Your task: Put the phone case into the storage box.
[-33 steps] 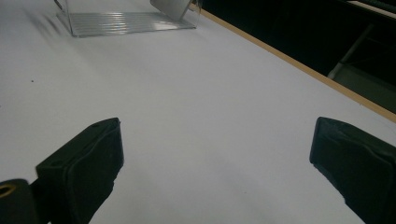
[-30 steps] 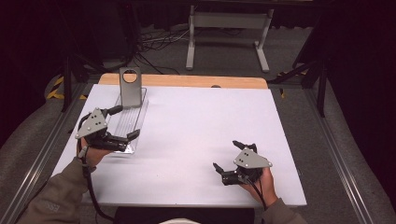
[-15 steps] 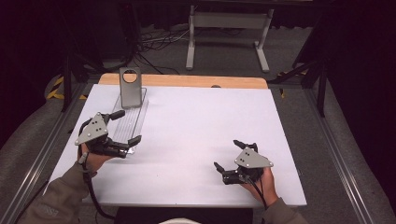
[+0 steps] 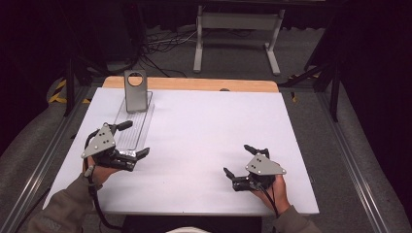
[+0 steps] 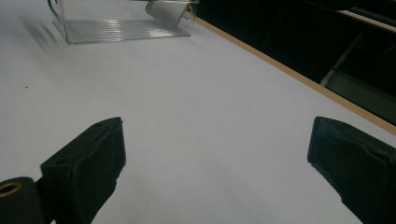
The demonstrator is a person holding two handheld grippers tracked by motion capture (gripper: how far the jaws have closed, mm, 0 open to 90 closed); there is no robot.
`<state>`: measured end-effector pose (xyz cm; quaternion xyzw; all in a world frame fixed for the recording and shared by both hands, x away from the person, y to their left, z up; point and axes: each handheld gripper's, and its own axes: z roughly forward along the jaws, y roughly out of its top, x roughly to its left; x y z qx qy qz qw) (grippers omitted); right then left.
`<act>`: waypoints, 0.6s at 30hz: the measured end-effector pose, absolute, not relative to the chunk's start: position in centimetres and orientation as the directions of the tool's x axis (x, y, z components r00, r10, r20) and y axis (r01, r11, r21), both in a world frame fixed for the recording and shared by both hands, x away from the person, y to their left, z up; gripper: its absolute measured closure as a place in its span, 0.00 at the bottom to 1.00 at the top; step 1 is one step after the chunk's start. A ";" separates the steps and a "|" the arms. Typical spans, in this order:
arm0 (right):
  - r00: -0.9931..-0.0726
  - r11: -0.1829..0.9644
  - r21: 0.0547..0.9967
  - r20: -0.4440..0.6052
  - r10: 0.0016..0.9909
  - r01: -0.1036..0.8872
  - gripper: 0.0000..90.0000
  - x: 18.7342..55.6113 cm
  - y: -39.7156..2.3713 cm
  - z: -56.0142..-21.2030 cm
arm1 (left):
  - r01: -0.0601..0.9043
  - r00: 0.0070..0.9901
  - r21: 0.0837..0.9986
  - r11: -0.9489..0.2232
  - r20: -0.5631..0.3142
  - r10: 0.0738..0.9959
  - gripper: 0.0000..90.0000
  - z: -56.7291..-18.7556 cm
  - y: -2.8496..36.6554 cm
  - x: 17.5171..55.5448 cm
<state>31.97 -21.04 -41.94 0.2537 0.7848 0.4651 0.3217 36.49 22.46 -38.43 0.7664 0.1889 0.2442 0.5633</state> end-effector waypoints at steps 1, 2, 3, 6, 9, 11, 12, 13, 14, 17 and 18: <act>-0.666 0.436 0.895 -0.267 0.697 0.097 0.06 32.0 -21.1 -41.9 | 0.017 0.812 0.955 -0.296 0.160 0.562 0.01 -38.7 22.3 36.4; -0.666 0.434 0.895 -0.264 0.697 0.099 0.06 32.0 -21.1 -41.9 | 0.020 0.814 0.953 -0.302 0.160 0.559 0.01 -38.8 22.3 36.3; -0.667 0.435 0.895 -0.265 0.696 0.099 0.06 32.0 -21.1 -41.9 | 0.022 0.813 0.952 -0.304 0.160 0.560 0.01 -38.9 22.3 36.2; -0.664 0.437 0.895 -0.271 0.697 0.094 0.06 31.9 -21.0 -41.9 | 0.025 0.811 0.957 -0.288 0.150 0.566 0.01 -39.3 22.1 35.9; -0.665 0.435 0.896 -0.271 0.696 0.091 0.06 31.8 -21.0 -41.9 | 0.037 0.808 0.961 -0.274 0.133 0.573 0.00 -39.7 21.9 35.6; -0.662 0.435 0.896 -0.274 0.698 0.087 0.06 31.7 -21.0 -41.8 | 0.040 0.812 0.957 -0.288 0.137 0.567 0.00 -40.1 21.8 35.3; -0.662 0.435 0.896 -0.274 0.698 0.087 0.06 31.7 -21.0 -41.8 | 0.040 0.812 0.957 -0.288 0.137 0.567 0.00 -40.1 21.8 35.3; -0.662 0.434 0.897 -0.274 0.698 0.086 0.06 31.7 -20.9 -41.8 | 0.042 0.816 0.954 -0.296 0.138 0.562 0.00 -40.4 21.8 35.1; -0.661 0.432 0.898 -0.274 0.699 0.084 0.06 31.7 -20.9 -41.8 | 0.045 0.817 0.954 -0.297 0.136 0.561 0.00 -40.6 21.7 35.0; -0.665 0.432 0.898 -0.274 0.695 0.082 0.06 31.7 -20.8 -41.8 | 0.050 0.816 0.953 -0.299 0.134 0.563 0.01 -41.3 21.8 34.5; -0.669 0.434 0.897 -0.273 0.691 0.081 0.06 31.6 -20.7 -41.9 | 0.052 0.815 0.953 -0.300 0.133 0.564 0.01 -41.5 21.9 34.4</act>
